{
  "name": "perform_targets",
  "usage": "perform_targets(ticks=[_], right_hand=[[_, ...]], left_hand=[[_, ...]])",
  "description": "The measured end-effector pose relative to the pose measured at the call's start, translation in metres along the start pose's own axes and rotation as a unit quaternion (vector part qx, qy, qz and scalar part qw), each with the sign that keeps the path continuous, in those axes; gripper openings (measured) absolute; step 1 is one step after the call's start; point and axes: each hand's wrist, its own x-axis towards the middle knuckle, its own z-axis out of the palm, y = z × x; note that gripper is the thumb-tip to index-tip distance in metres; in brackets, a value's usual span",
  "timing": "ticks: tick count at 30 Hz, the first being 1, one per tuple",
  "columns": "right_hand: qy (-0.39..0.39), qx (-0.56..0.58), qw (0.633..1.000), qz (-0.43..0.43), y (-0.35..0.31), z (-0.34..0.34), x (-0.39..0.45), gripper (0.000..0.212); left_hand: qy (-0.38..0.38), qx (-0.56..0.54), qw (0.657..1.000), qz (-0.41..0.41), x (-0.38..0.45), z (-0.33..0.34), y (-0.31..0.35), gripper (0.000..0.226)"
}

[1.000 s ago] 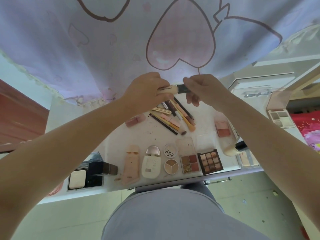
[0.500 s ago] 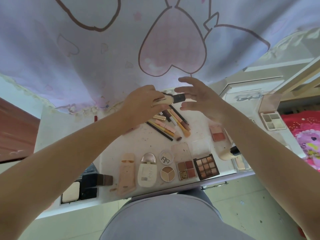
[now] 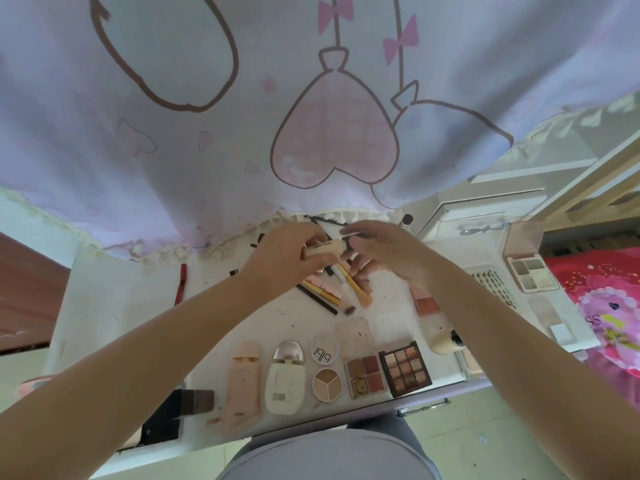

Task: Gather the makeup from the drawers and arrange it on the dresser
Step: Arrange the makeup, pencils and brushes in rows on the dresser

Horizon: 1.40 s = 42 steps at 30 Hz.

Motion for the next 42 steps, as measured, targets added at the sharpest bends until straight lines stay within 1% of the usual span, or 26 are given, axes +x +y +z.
perform_targets(ticks=[1,2,6,9,13,15,18,20,21,23,25,27,29,30,31,33,35,37,38,42], right_hand=[[-0.002,0.009,1.0,0.001,0.001,0.002,0.0,0.01],[0.003,0.021,1.0,0.001,0.002,0.003,0.0,0.011],[0.036,0.058,0.998,0.006,0.01,0.003,0.0,0.013],[0.026,0.063,0.997,0.02,0.014,0.004,-0.001,0.011],[0.014,0.081,0.995,0.055,0.018,0.007,-0.002,0.014],[0.008,0.076,0.995,0.068,0.019,0.006,-0.002,0.013],[0.014,0.032,0.997,0.075,0.019,0.004,0.0,0.011],[0.058,-0.049,0.994,0.077,0.021,-0.002,0.005,0.01],[0.089,-0.113,0.987,0.076,0.022,-0.007,0.009,0.012],[0.155,-0.221,0.96,0.072,0.025,-0.023,0.02,0.018],[0.21,-0.285,0.931,0.087,0.032,-0.04,0.03,0.023],[0.246,-0.324,0.906,0.116,0.041,-0.055,0.039,0.024],[0.25,-0.353,0.89,0.147,0.049,-0.064,0.046,0.023],[0.248,-0.36,0.884,0.166,0.053,-0.066,0.049,0.017],[0.244,-0.374,0.877,0.178,0.056,-0.068,0.051,0.005],[0.244,-0.392,0.866,0.192,0.065,-0.071,0.056,0.019],[0.255,-0.395,0.859,0.201,0.072,-0.074,0.061,0.012],[0.258,-0.4,0.855,0.208,0.078,-0.077,0.065,0.023],[0.257,-0.394,0.856,0.215,0.079,-0.077,0.066,0.025],[0.251,-0.4,0.854,0.22,0.085,-0.078,0.07,0.025]], left_hand=[[0.0,-0.018,1.0,-0.007,-0.001,0.001,0.0,0.017],[-0.004,-0.027,1.0,-0.011,-0.001,0.001,0.0,0.013],[-0.03,-0.052,0.998,-0.017,-0.002,0.004,-0.005,0.013],[-0.036,-0.062,0.997,-0.031,-0.002,0.007,-0.01,0.026],[-0.048,-0.084,0.995,-0.037,-0.003,0.016,-0.013,0.021],[-0.061,-0.101,0.992,-0.053,-0.002,0.02,-0.016,0.018],[-0.078,-0.121,0.987,-0.071,0.002,0.025,-0.018,0.019],[-0.084,-0.105,0.988,-0.074,0.006,0.028,-0.022,0.019],[-0.087,-0.087,0.989,-0.079,0.007,0.029,-0.025,0.021],[-0.103,-0.04,0.99,-0.089,0.01,0.033,-0.035,0.03],[-0.122,0.0,0.987,-0.105,0.01,0.037,-0.046,0.032],[-0.14,0.038,0.981,-0.129,0.013,0.043,-0.056,0.032],[-0.156,0.082,0.973,-0.148,0.016,0.048,-0.063,0.033],[-0.16,0.104,0.969,-0.156,0.018,0.05,-0.066,0.034],[-0.16,0.125,0.966,-0.162,0.019,0.051,-0.069,0.035],[-0.16,0.156,0.961,-0.166,0.019,0.054,-0.076,0.034],[-0.168,0.172,0.957,-0.165,0.017,0.055,-0.083,0.034],[-0.179,0.174,0.953,-0.17,0.014,0.056,-0.089,0.034],[-0.181,0.171,0.952,-0.177,0.013,0.056,-0.092,0.034],[-0.167,0.158,0.954,-0.19,0.01,0.054,-0.099,0.032]])
